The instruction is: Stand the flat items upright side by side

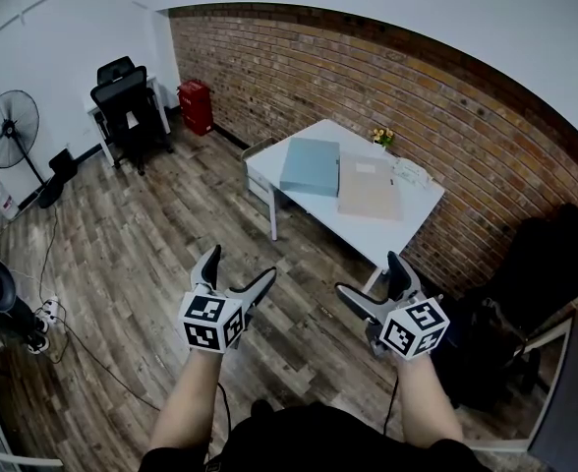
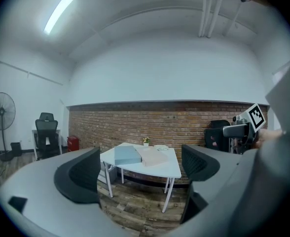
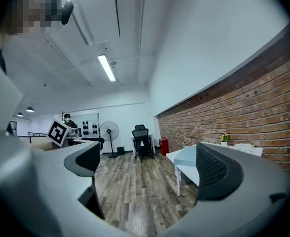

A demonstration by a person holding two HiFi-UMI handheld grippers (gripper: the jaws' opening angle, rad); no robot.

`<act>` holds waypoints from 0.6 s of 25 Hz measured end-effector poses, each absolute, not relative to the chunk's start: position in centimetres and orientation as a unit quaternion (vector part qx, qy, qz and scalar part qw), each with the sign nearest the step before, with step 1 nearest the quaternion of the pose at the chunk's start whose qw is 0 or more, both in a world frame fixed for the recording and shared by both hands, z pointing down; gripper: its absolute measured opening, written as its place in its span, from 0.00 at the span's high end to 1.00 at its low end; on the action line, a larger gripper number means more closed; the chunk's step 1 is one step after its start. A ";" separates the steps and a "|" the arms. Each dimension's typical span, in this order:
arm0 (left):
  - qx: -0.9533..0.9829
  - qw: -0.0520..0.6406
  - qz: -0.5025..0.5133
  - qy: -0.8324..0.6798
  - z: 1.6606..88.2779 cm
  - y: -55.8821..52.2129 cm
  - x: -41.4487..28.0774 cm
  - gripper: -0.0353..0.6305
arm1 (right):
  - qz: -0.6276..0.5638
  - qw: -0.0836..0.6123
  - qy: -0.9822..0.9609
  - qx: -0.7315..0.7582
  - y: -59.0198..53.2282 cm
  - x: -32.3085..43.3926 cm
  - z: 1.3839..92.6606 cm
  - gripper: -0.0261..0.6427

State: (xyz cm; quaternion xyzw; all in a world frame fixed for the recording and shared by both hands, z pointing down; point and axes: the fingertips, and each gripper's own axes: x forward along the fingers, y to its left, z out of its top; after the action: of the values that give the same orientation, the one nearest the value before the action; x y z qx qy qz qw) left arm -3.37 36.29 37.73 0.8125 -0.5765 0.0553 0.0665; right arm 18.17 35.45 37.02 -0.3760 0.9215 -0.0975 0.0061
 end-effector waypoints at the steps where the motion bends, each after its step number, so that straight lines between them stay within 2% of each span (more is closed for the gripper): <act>1: 0.812 0.067 0.055 -0.577 37.8 36.2 -3.1 0.18 | -0.098 0.007 0.922 -0.375 35.5 18.4 37.1 0.08; 15: 0.802 0.079 0.062 -0.589 39.2 35.8 2.6 0.18 | -0.139 0.004 0.923 -0.359 35.3 24.6 39.8 0.08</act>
State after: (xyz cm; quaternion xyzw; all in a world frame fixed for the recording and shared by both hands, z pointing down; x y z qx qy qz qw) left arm 2.58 35.80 39.23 0.8022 -0.5886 0.0617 0.0787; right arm 24.59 35.26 39.79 -0.3590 0.9229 -0.1391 0.0043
